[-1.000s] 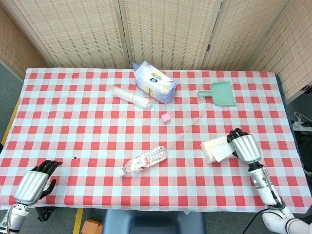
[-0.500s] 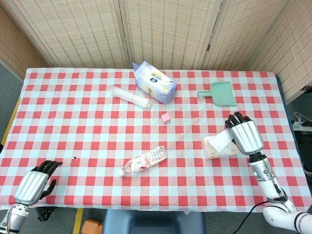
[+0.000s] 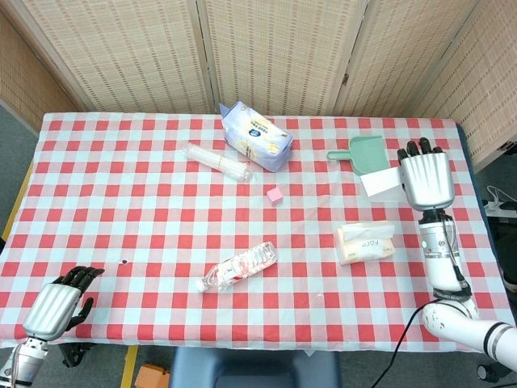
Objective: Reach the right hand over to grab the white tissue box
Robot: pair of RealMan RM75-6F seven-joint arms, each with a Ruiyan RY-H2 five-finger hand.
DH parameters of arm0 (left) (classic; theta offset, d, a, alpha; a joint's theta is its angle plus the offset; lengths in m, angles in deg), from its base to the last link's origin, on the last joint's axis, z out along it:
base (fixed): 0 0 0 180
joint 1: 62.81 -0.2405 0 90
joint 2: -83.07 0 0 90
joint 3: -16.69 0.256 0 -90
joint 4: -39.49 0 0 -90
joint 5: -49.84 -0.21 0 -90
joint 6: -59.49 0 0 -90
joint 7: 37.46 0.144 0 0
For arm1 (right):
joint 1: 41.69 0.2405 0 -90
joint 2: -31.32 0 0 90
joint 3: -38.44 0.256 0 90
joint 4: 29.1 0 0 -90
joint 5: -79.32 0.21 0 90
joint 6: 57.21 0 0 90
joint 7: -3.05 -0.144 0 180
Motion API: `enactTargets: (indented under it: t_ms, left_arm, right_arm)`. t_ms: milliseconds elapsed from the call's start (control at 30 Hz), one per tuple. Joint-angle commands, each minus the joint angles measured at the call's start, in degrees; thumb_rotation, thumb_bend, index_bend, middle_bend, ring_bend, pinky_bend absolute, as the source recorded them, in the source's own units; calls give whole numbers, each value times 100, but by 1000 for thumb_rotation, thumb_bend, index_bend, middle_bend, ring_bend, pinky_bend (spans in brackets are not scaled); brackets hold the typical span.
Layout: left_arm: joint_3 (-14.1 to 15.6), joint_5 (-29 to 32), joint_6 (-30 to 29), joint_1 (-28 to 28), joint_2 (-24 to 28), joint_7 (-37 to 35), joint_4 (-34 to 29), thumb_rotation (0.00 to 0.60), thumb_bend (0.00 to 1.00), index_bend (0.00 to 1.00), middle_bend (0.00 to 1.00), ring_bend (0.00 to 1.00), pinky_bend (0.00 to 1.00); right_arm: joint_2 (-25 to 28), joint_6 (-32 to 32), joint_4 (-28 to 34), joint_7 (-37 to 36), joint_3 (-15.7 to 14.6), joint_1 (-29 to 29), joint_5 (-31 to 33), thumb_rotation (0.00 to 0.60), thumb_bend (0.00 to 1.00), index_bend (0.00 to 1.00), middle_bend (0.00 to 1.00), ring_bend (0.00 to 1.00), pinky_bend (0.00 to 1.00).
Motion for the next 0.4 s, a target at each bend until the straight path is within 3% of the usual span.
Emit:
enactTargets:
  t_ms: [33, 233, 400]
  left_arm:
    - [-12, 17, -8, -2, -2, -12, 9, 600, 532, 212, 231, 178, 446]
    - [-41, 110, 48, 9, -9, -45, 52, 600, 532, 211, 231, 179, 446]
    - [-35, 91, 28, 5, -3, -36, 43, 600, 532, 211, 231, 179, 446]
  right_arm:
    - [-454, 548, -1065, -18, 86, 474, 386, 600, 545, 666, 429, 302, 628]
    - [-732, 651, -1646, -306, -18, 684, 323, 600, 545, 661, 429, 302, 628]
    - [-753, 627, -1725, -414, -39, 738, 354, 600, 545, 661, 429, 302, 628]
